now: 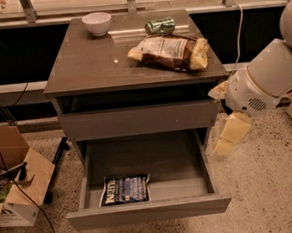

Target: Pick blue chip bag from middle drawer and place on counter

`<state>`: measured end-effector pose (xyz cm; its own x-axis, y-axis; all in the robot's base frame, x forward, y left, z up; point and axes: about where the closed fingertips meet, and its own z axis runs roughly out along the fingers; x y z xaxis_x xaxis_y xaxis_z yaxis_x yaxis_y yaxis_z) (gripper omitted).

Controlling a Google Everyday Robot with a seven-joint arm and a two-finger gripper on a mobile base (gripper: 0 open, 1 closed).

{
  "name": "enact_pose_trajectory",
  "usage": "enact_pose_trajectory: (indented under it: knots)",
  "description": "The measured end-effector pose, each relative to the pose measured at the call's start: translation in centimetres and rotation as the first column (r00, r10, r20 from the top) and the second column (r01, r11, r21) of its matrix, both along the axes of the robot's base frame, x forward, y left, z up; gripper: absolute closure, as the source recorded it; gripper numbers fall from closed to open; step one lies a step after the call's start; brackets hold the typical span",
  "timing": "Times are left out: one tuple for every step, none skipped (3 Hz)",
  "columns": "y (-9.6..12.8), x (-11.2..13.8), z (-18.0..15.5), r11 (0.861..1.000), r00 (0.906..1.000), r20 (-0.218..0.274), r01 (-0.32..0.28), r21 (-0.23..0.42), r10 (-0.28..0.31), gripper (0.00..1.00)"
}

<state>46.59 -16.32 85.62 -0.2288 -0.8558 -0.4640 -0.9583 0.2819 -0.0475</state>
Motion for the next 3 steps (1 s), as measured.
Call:
enact_pose_trajectory:
  knots:
    - [-0.1, -0.1, 0.0, 1.0, 1.0, -0.001, -0.001, 0.006, 0.001, 0.0]
    - [2.9, 0.0, -3.4, 0.995, 0.9994, -0.008, -0.031, 0.099, 0.032, 0.0]
    - [5.7, 0.6, -7.5, 0.982, 0.9983, -0.012, -0.053, 0.179, 0.056, 0.0]
